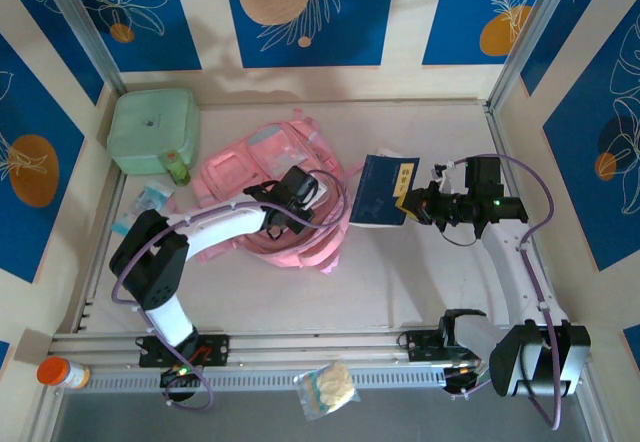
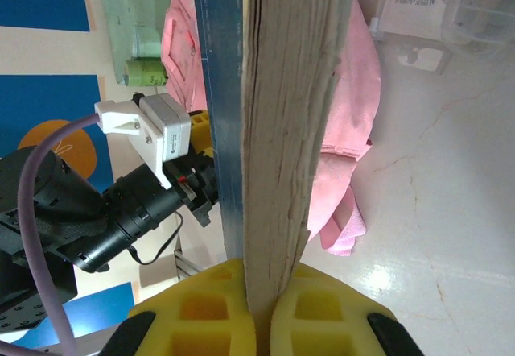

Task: Pack the student bag
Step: Open the student bag at the center of the table, then place the book in the student bag.

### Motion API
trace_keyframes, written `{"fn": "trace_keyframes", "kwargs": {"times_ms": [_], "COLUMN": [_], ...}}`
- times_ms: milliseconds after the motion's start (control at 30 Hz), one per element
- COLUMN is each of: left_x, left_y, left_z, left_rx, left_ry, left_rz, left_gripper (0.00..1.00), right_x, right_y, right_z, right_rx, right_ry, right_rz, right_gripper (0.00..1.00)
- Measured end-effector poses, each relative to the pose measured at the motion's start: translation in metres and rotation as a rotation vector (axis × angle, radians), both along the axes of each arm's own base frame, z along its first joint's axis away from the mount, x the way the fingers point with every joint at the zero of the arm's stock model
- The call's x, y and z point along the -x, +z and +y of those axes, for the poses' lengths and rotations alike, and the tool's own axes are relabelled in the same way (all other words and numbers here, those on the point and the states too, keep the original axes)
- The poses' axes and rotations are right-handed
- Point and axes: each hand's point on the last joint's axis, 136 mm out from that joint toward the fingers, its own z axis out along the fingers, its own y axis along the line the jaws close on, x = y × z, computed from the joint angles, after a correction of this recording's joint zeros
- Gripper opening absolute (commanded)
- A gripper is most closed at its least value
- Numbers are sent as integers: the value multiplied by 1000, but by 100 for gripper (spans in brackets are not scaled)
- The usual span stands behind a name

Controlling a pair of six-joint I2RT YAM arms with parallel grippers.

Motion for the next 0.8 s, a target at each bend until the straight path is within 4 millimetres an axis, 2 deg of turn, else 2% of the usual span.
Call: {"fn": "trace_keyframes", "kwargs": {"times_ms": [167, 300, 400, 533, 667, 800], "left_x": [0, 0, -2, -9, -18, -22], "left_y": [7, 27, 53, 100, 138, 155], "left_z": [-1, 3, 10, 25, 41, 51], "left_rx": [6, 14, 22, 52, 80, 89], "left_ry": [-10, -8, 12, 55, 104, 125], "left_rz": [-14, -49, -106, -199, -244, -262], "left_gripper": [1, 0, 0, 0, 0, 0], "right_x": [0, 0, 2, 3, 12, 23], "right_y": [0, -1, -4, -9, -14, -24], "right_z": [-1, -2, -2, 3, 24, 56], "right_rx": [2, 6, 9, 2, 4, -10], "right_ry": [-1, 2, 6, 27, 105, 204], "right_rz": [-1, -3, 12, 40, 61, 91], "right_gripper": [0, 0, 0, 0, 0, 0]}}
